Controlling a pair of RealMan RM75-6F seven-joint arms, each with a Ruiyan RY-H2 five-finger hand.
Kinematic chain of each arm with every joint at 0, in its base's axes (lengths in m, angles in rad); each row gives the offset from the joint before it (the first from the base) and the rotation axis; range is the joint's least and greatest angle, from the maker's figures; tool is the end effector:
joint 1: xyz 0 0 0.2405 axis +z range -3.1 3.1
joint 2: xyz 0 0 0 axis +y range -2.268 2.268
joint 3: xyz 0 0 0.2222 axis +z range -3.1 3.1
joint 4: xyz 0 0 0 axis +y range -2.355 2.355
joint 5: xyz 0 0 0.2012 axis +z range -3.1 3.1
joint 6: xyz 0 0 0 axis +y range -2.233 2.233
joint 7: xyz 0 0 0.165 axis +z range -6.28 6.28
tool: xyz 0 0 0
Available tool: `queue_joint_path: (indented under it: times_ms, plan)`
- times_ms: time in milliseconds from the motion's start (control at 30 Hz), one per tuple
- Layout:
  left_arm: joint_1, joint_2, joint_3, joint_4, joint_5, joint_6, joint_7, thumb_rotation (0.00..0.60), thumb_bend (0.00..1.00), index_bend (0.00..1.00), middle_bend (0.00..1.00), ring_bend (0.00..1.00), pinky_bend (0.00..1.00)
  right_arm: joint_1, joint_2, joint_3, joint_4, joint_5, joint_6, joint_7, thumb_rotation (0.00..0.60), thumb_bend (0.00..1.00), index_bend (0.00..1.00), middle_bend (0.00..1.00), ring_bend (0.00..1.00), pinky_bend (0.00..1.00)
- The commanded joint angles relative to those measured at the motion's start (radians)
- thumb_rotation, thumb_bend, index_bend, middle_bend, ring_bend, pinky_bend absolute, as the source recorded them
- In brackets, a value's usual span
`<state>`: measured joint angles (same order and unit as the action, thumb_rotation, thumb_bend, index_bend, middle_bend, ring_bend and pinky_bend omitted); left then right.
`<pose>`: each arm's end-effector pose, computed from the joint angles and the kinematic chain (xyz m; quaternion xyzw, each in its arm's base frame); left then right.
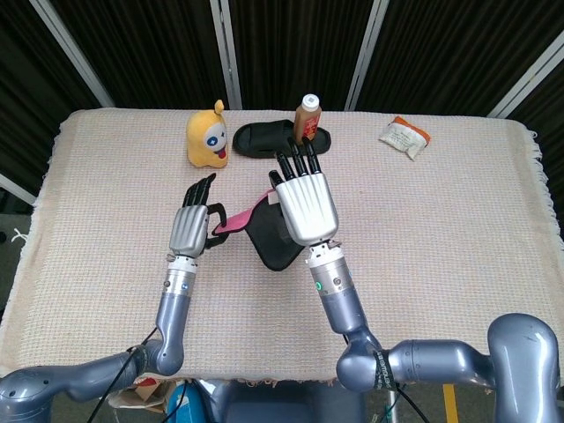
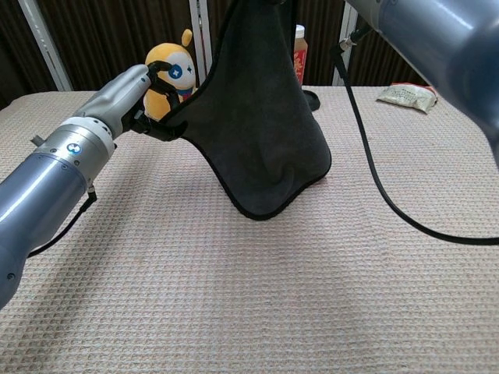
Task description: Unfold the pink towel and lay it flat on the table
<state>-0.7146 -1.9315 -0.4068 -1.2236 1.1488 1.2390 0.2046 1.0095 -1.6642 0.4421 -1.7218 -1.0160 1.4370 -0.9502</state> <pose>-0.0803 0.3569 -0.0244 -0.5463 -0.4480 -0.5401 0.4573 0.0534 -0.3389 0.0639 0.6340 -0.1910 0.5177 0.5418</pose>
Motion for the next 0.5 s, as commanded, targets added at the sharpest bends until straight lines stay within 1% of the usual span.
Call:
queue_joint_path:
  times_ms: [33, 167, 333, 500]
  plan:
    - [0.0, 0.007, 0.002, -0.007, 0.003, 0.002, 0.002, 0.6, 0.53, 0.66, 0.02, 0.0, 0.0, -0.004, 0.003, -0.003, -0.002, -0.002, 0.002, 0.002, 0.6, 0.5, 0.65, 0.29, 0.12, 0.11]
    - [-0.004, 0.021, -0.006, -0.026, 0.011, 0.011, 0.003, 0.6, 0.54, 0.66, 0.02, 0.0, 0.0, -0.012, 0.011, -0.009, -0.009, -0.005, 0.006, 0.005, 0.6, 0.5, 0.65, 0.29, 0.12, 0.11]
    - [-0.013, 0.075, -0.037, -0.097, 0.037, 0.041, 0.015, 0.6, 0.54, 0.67, 0.02, 0.0, 0.0, -0.04, 0.032, -0.018, -0.013, -0.001, 0.012, 0.034, 0.6, 0.5, 0.65, 0.29, 0.12, 0.11]
    - [-0.027, 0.133, -0.073, -0.161, 0.048, 0.053, 0.039, 0.6, 0.54, 0.67, 0.02, 0.0, 0.0, -0.075, 0.054, -0.027, -0.001, 0.011, 0.002, 0.089, 0.6, 0.5, 0.65, 0.29, 0.12, 0.11]
